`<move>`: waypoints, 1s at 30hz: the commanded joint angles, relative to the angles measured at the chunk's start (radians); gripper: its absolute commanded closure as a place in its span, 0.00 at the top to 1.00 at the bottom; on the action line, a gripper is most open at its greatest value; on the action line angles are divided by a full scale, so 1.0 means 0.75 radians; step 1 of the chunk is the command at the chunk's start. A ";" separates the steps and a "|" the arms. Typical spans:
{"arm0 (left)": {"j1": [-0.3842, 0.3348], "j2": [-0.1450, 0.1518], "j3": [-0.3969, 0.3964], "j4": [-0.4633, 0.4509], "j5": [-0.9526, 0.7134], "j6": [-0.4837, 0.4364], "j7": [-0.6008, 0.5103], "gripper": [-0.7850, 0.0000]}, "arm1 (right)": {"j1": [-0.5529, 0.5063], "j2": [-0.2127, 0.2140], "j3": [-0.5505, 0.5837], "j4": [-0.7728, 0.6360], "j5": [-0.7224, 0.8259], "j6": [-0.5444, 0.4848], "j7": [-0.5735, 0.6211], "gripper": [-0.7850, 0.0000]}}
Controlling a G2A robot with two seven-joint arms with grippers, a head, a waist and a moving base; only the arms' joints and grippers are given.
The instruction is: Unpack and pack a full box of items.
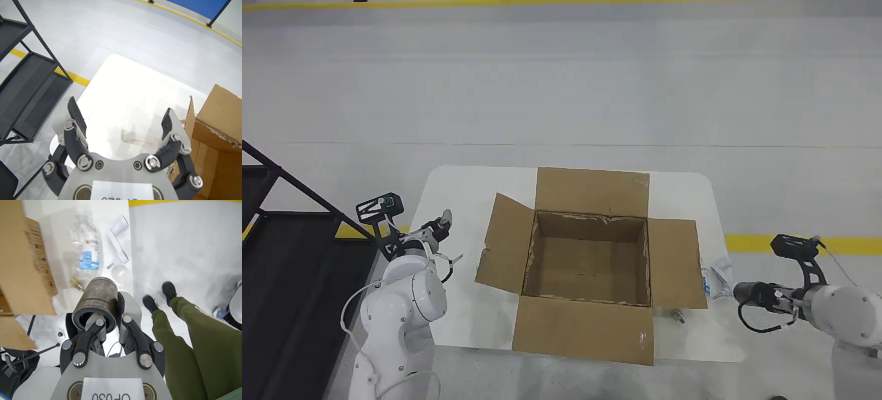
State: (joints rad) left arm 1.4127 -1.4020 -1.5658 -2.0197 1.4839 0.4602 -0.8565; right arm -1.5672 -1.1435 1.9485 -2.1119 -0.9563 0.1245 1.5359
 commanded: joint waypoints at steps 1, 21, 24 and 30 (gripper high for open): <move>0.000 0.000 0.000 0.000 0.000 0.000 0.000 1.00 | -0.039 0.007 0.020 -0.146 0.069 0.032 0.000 0.00; 0.000 0.000 0.000 0.000 0.000 0.000 0.000 1.00 | 0.053 0.029 -0.312 -0.317 -0.066 0.165 -0.033 0.00; 0.000 0.000 0.000 0.000 0.000 0.000 0.000 1.00 | 0.053 0.029 -0.312 -0.317 -0.066 0.165 -0.033 0.00; 0.000 0.000 0.000 0.000 0.000 0.000 0.000 1.00 | 0.046 0.028 -0.345 -0.297 -0.053 0.142 -0.090 0.00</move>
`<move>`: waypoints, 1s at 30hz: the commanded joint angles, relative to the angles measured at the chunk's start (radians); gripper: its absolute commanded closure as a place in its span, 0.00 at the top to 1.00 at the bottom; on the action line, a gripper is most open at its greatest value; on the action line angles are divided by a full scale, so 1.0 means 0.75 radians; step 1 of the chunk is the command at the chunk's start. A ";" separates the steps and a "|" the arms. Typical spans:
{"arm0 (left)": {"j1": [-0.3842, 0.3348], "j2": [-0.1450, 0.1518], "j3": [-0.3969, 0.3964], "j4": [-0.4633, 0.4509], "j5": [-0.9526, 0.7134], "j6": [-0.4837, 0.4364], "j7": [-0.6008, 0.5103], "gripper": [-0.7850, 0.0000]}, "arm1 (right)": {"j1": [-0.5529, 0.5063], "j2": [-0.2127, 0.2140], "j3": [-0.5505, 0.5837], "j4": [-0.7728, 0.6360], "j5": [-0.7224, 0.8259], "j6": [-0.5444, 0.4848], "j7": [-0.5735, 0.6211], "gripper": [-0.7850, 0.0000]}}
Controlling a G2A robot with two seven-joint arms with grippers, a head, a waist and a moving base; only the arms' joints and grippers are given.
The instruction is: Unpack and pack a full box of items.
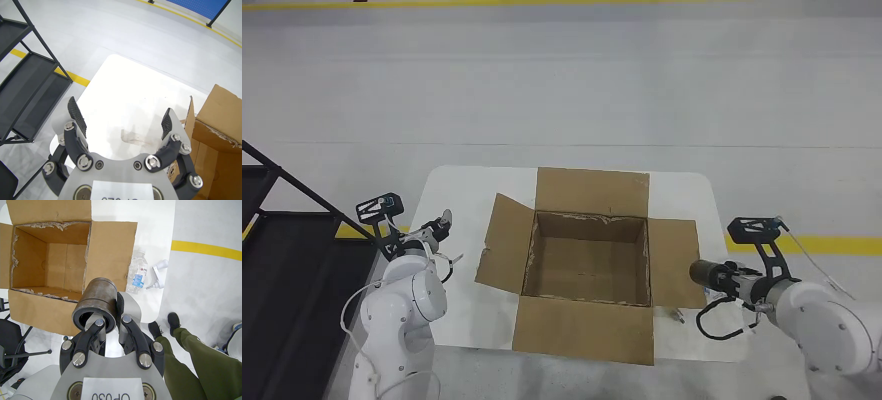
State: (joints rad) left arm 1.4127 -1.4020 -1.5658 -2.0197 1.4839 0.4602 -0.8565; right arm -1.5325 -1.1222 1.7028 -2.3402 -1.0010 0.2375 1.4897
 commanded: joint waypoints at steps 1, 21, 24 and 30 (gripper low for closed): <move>0.000 0.000 0.000 0.000 0.000 0.000 0.000 1.00 | 0.009 -0.001 -0.041 0.008 0.011 -0.011 -0.038 0.00; -0.024 -0.007 -0.070 0.050 0.010 0.117 0.139 1.00 | 0.855 -0.224 -1.188 0.946 -0.020 0.261 -0.137 0.00; -0.024 -0.007 -0.070 0.050 0.010 0.117 0.139 1.00 | 0.925 -0.284 -1.290 1.109 0.002 0.313 -0.189 0.00; -0.024 -0.007 -0.070 0.050 0.010 0.117 0.139 1.00 | 0.954 -0.319 -1.339 1.187 0.015 0.350 -0.226 0.00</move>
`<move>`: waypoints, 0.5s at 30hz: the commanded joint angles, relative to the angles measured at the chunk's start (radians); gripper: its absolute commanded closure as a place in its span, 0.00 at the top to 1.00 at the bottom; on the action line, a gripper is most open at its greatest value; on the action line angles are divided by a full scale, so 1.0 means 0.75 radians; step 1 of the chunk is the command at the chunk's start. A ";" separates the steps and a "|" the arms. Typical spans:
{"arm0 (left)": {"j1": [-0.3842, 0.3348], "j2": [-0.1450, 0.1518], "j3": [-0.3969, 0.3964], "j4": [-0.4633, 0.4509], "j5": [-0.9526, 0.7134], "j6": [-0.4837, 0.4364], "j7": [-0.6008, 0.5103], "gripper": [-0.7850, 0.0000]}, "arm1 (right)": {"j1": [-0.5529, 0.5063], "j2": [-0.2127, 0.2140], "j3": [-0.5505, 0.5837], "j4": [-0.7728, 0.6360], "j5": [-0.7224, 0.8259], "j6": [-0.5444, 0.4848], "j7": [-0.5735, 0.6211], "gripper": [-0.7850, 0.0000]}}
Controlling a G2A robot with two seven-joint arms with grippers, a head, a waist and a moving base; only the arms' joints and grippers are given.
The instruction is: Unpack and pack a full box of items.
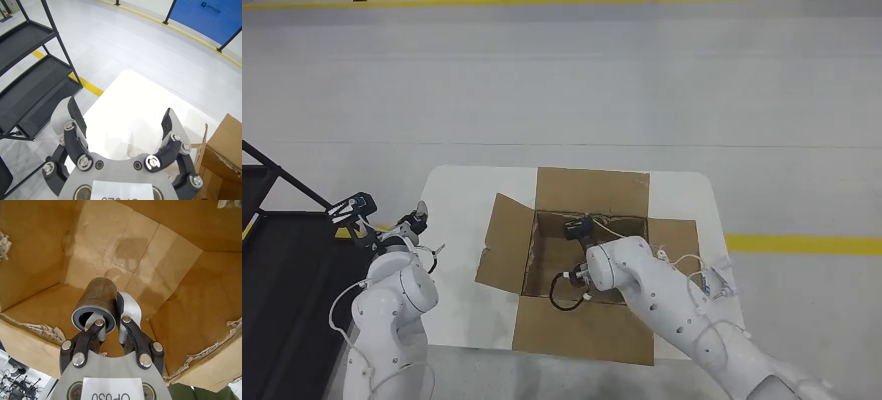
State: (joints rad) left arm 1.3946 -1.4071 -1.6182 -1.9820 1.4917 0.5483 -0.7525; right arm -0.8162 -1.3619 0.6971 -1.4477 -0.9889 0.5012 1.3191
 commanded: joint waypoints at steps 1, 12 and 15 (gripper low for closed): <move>0.000 0.000 0.000 0.000 0.000 0.000 0.000 1.00 | -0.001 0.001 0.002 -0.003 -0.001 -0.001 0.001 0.00; 0.000 0.000 0.000 0.000 0.000 0.000 0.000 1.00 | -0.017 0.001 0.000 0.006 -0.003 -0.019 -0.031 0.00; 0.000 0.000 0.000 0.000 0.000 0.000 0.000 1.00 | -0.029 -0.011 -0.032 0.053 -0.018 -0.049 -0.081 0.00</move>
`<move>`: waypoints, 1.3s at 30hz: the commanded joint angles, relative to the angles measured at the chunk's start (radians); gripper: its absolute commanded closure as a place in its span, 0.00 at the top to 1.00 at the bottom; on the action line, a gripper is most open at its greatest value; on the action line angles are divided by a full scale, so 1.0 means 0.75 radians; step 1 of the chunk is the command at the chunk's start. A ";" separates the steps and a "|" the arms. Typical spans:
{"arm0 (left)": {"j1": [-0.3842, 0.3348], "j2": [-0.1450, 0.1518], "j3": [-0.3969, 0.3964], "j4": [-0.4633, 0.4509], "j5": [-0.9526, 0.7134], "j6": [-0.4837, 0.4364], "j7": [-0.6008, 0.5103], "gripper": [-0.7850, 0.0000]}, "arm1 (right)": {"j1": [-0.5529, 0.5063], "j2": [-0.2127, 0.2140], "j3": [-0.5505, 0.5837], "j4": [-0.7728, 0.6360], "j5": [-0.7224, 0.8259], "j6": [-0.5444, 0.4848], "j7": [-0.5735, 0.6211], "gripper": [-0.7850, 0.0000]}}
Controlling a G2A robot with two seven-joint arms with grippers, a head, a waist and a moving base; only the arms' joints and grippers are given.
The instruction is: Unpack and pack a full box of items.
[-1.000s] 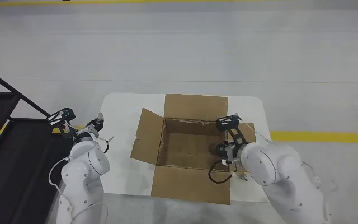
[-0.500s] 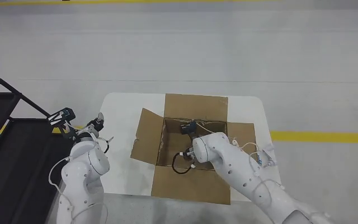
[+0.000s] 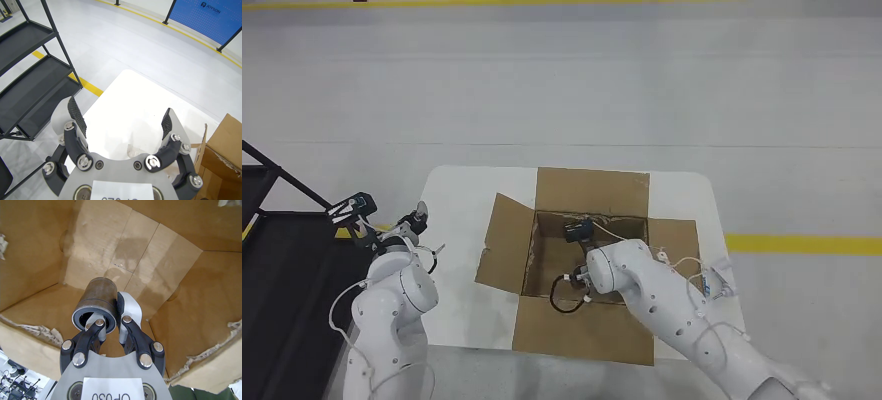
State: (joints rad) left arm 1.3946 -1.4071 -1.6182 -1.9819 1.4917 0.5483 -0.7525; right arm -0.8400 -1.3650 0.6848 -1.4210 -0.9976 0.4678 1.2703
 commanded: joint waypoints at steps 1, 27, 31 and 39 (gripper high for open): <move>0.000 0.000 0.000 0.000 0.000 0.000 0.000 1.00 | 0.005 -0.016 -0.040 0.033 -0.014 -0.012 -0.032 0.00; 0.000 0.000 0.000 0.000 0.000 0.000 0.000 1.00 | 0.210 -0.295 -0.220 0.656 0.314 -0.136 -0.335 0.19; 0.000 0.000 0.000 0.000 0.000 0.000 0.000 1.00 | 0.230 -0.326 -0.233 0.726 0.330 -0.148 -0.347 0.30; 0.000 0.000 0.000 0.000 0.000 0.000 0.000 1.00 | 0.257 -0.372 -0.241 0.820 0.348 -0.167 -0.365 0.47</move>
State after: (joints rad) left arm 1.3946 -1.4071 -1.6182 -1.9819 1.4918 0.5483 -0.7525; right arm -0.6497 -1.6413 0.5030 -0.8120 -0.7379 0.3441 0.9982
